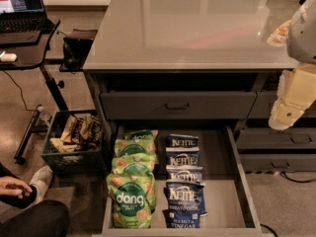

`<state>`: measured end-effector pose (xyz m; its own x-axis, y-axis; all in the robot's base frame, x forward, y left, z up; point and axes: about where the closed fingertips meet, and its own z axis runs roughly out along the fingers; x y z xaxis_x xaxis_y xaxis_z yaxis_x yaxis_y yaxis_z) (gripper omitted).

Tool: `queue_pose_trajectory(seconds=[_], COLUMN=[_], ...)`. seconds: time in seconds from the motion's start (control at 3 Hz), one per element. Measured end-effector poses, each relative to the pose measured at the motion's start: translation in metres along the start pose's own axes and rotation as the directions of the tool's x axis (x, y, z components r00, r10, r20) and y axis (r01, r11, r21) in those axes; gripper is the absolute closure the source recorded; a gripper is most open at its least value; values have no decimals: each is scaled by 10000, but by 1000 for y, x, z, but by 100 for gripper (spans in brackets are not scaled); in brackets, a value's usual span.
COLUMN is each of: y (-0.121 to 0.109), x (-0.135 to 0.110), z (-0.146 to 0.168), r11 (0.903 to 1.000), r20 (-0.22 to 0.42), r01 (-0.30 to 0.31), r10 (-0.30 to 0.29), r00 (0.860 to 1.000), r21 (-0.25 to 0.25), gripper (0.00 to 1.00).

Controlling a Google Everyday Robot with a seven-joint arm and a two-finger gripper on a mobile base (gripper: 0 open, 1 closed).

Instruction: Pick blue chip bag from middle drawer and place on counter

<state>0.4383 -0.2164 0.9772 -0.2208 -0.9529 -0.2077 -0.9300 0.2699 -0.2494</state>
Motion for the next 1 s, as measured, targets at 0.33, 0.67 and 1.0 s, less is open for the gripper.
queue_pose_trajectory(seconds=[0.33,0.67,1.0], y=[0,1,12], x=[0,6,23], z=[0,13,57], r11=[10000,9997,9978], r20=[0,161,514], r01=[0,-223,-585], r10=[0,225,601], r00=[10000,9996,9969], r21=[0,-133,-322], gripper=[0,0,0])
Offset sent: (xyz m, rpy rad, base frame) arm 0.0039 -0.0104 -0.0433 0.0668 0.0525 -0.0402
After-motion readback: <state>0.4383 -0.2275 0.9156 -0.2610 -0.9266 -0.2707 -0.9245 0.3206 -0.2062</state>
